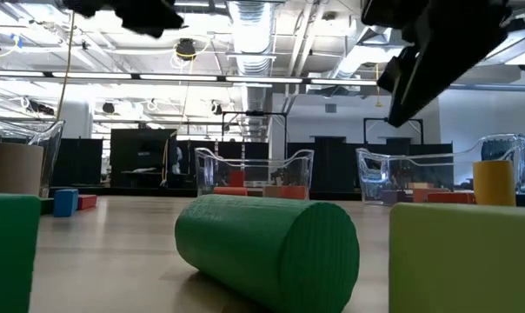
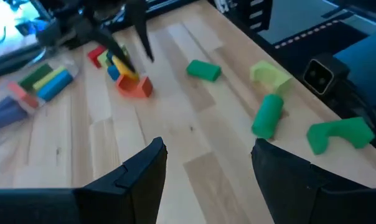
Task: Sort blocks by size
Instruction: Put the orange arch block into the middle transparent bin
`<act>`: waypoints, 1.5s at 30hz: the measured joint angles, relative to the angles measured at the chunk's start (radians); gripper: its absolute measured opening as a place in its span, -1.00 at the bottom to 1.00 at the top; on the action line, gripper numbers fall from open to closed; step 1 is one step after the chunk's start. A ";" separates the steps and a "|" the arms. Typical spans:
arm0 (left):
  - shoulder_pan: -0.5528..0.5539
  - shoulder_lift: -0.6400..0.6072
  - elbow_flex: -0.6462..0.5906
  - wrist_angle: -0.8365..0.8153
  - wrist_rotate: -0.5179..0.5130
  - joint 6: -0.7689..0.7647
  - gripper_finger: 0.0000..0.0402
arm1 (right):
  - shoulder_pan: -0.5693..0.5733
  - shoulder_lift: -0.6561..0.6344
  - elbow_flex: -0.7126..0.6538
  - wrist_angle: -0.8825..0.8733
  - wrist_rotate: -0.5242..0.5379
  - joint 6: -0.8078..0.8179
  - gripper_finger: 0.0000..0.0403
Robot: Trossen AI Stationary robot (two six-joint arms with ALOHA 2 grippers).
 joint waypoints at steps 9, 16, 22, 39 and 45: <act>0.037 -0.001 -0.075 0.090 0.013 -0.028 0.13 | 0.041 0.102 0.123 -0.212 -0.002 0.021 -0.19; 0.038 -0.001 -0.114 0.162 0.037 0.005 0.13 | 0.045 0.153 0.147 -0.297 -0.004 0.120 -0.19; 0.038 -0.001 -0.114 0.161 0.038 0.017 0.13 | 0.045 0.154 0.147 -0.318 -0.004 0.176 -0.19; 0.038 -0.001 -0.114 0.160 0.041 0.036 0.13 | 0.045 0.153 0.147 -0.317 -0.004 0.213 -0.19; 0.038 -0.001 -0.114 0.160 0.041 0.035 0.13 | 0.048 0.153 0.137 -0.303 0.023 0.241 -0.19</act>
